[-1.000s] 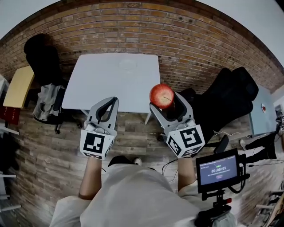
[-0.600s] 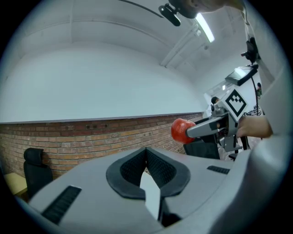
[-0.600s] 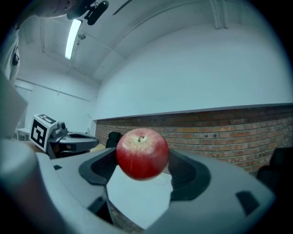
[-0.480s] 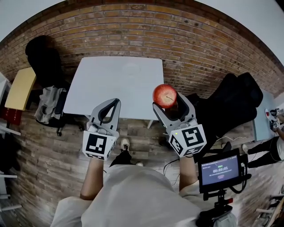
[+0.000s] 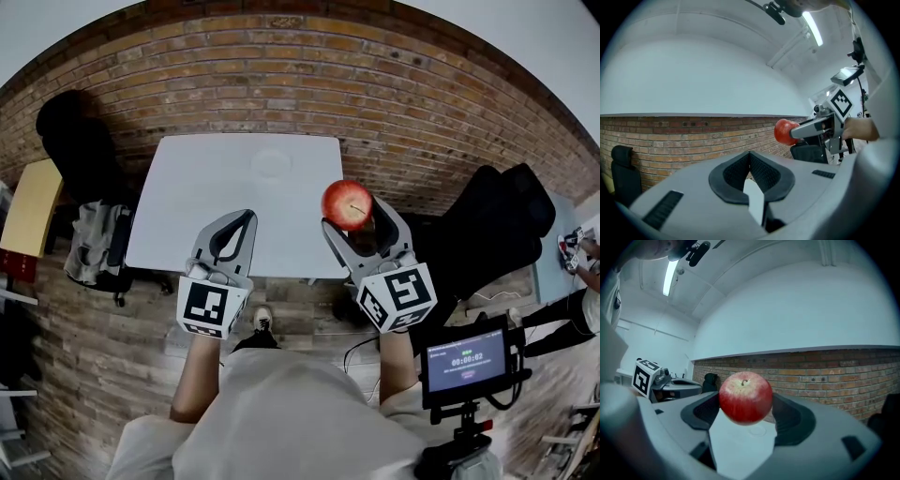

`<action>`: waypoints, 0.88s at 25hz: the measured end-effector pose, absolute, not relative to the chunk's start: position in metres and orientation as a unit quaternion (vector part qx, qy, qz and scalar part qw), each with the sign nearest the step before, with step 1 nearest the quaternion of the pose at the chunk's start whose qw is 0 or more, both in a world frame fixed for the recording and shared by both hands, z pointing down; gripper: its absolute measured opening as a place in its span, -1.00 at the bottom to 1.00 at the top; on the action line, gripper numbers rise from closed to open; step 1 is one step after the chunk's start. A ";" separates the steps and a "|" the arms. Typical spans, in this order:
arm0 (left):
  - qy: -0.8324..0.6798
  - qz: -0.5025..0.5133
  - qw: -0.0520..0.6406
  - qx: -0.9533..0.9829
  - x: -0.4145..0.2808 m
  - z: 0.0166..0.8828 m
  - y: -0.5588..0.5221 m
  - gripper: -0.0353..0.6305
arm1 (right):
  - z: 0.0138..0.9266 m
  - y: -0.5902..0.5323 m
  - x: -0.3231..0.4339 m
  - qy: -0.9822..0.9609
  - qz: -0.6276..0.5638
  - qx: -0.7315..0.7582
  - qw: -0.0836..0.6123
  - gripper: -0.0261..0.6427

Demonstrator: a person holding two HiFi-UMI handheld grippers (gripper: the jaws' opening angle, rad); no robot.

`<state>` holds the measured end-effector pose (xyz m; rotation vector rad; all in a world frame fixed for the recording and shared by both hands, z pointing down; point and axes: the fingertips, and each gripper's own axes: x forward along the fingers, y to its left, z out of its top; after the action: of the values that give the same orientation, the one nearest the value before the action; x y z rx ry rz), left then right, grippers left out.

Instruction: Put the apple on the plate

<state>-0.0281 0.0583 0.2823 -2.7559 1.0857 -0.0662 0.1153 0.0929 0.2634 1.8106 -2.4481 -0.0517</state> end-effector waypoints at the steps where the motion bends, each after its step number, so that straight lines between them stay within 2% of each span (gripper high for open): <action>1: 0.363 -0.022 0.089 -0.927 -0.027 0.283 0.052 -0.88 | 0.264 0.087 0.116 -0.802 -0.016 0.595 0.048 0.12; 13: 0.342 -0.032 0.081 -0.936 -0.027 0.290 -0.026 -0.88 | 0.267 0.003 0.119 -0.789 -0.013 0.611 0.066 0.12; 22: 0.342 -0.043 0.068 -0.936 -0.054 0.299 -0.079 -0.88 | 0.270 -0.046 0.104 -0.784 -0.010 0.614 0.085 0.12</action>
<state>-0.0536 -0.0788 0.2989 -2.8197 1.0307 -0.1286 0.1044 -0.0460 0.2703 1.8316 -2.3393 -0.0289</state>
